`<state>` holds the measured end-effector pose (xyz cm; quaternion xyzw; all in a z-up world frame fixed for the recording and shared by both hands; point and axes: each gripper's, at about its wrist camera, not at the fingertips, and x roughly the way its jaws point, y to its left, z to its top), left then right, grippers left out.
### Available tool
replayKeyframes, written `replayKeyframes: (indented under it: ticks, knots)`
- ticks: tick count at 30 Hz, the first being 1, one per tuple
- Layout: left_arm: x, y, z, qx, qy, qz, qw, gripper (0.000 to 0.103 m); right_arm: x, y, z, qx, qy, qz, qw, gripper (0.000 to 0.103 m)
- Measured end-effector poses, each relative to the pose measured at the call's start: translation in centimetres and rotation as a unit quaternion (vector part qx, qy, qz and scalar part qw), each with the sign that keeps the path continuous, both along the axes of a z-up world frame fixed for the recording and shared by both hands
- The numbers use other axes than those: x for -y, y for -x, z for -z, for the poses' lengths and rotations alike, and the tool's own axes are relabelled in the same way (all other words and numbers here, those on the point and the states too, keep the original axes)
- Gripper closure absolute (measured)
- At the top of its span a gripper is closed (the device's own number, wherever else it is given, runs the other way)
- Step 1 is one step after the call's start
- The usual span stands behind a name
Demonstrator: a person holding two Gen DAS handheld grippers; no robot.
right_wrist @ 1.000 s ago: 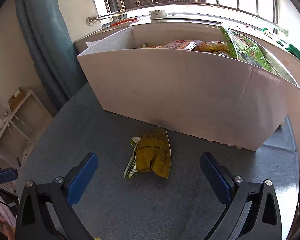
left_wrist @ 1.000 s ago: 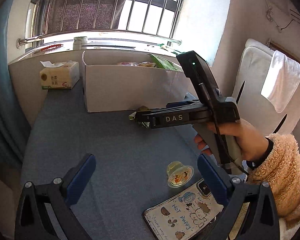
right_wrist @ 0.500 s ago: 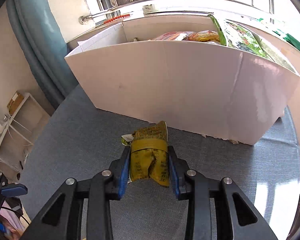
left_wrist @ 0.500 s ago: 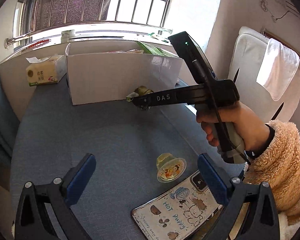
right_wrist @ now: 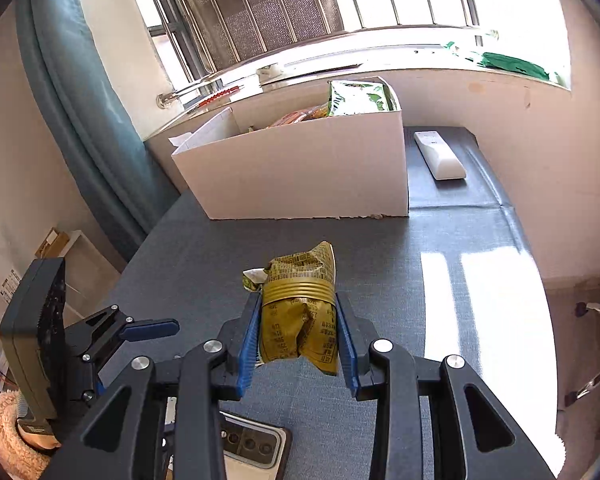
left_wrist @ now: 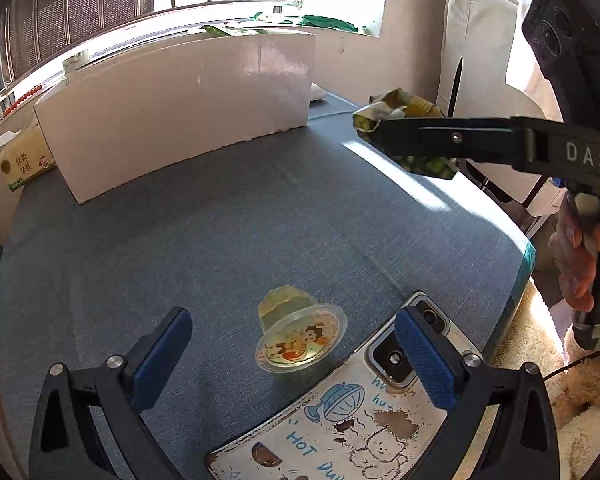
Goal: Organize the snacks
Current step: 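Grasp the jelly cup with left gripper while right holds wrapped snack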
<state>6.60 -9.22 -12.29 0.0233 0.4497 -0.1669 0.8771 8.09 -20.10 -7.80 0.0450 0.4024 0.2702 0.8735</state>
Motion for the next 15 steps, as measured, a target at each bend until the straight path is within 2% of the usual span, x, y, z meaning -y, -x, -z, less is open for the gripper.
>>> replayKeyframes:
  ticks: [3,5,6,7,12,15]
  knots:
    - [-0.6,-0.7,0.7,-0.013,0.017,-0.004,0.9998,0.005,1.1,1.3,0.0,0.004,-0.002,0.009,1.0,0.065]
    - [-1.0,-0.9,0.9,-0.015,0.024,-0.009,0.9996,0.033,1.4,1.9,0.2,0.005,-0.004,0.011,1.0,0.065]
    - [-1.1,-0.8,0.8,-0.012,0.021,-0.009,0.9997,0.038,1.5,2.2,0.4,0.004,-0.006,0.012,1.0,0.065]
    - [-1.3,-0.7,0.7,-0.013,0.024,-0.007,0.9996,0.054,1.6,2.3,0.5,0.001,-0.009,0.014,1.0,0.065]
    - [-1.8,0.4,0.1,0.003,0.026,-0.006,0.9997,0.054,1.2,2.4,1.1,-0.007,-0.01,0.009,1.0,0.065]
    - [-2.9,0.8,-0.9,0.017,0.042,-0.015,0.9989,0.054,0.6,2.3,1.2,-0.009,-0.016,0.001,1.0,0.065]
